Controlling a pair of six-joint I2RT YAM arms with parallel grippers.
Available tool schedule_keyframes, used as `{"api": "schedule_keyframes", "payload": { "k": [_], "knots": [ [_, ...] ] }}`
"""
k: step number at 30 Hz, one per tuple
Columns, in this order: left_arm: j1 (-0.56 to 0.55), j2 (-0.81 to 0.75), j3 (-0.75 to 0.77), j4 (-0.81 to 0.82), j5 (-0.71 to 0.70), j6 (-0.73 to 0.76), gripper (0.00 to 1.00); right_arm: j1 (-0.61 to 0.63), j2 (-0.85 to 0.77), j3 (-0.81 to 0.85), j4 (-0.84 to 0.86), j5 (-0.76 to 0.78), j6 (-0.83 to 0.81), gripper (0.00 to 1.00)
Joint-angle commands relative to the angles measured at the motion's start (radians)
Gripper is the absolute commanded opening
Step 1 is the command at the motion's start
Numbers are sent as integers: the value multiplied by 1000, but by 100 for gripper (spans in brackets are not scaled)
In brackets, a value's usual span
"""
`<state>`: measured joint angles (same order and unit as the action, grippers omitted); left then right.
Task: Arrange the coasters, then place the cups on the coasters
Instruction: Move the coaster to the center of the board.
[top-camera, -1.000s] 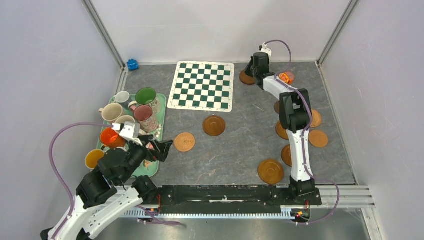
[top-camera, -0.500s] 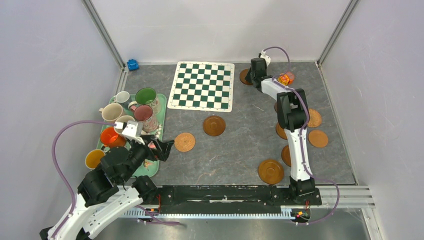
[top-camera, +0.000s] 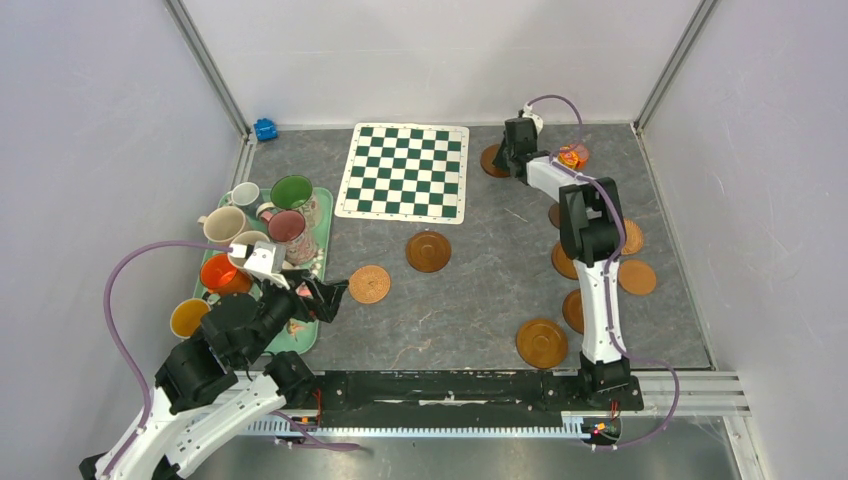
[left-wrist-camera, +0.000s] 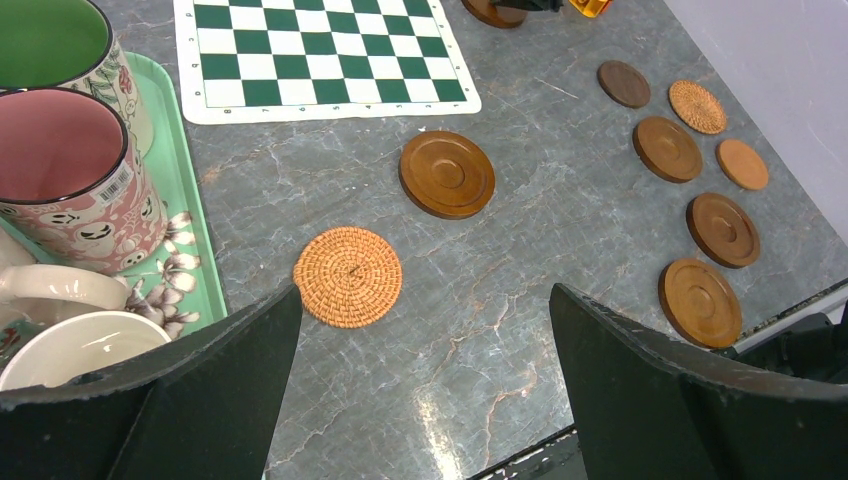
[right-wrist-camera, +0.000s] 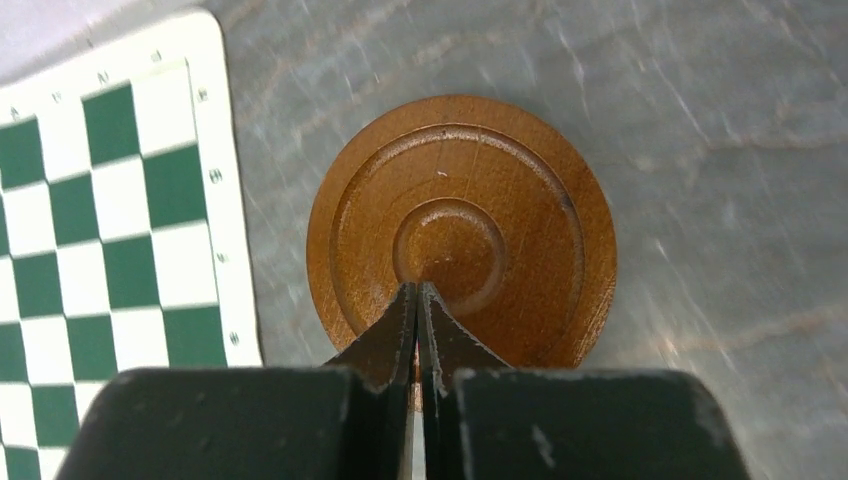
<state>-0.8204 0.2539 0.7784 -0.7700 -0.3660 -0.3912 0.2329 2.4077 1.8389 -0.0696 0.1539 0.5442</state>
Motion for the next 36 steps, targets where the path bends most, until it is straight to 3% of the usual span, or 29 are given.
{"api": "schedule_keyframes", "payload": {
  "k": [1, 17, 36],
  "knots": [
    [-2, -3, -2, 26, -15, 6, 100, 6, -118, -158, -182, -16, -69, 0],
    [-2, -3, -4, 33, 21, 9, 100, 117, -561, -818, -150, -108, -117, 0],
    [-2, 7, -4, 32, 19, 9, 100, 166, -992, -1234, -255, -95, -132, 0]
  ]
}}
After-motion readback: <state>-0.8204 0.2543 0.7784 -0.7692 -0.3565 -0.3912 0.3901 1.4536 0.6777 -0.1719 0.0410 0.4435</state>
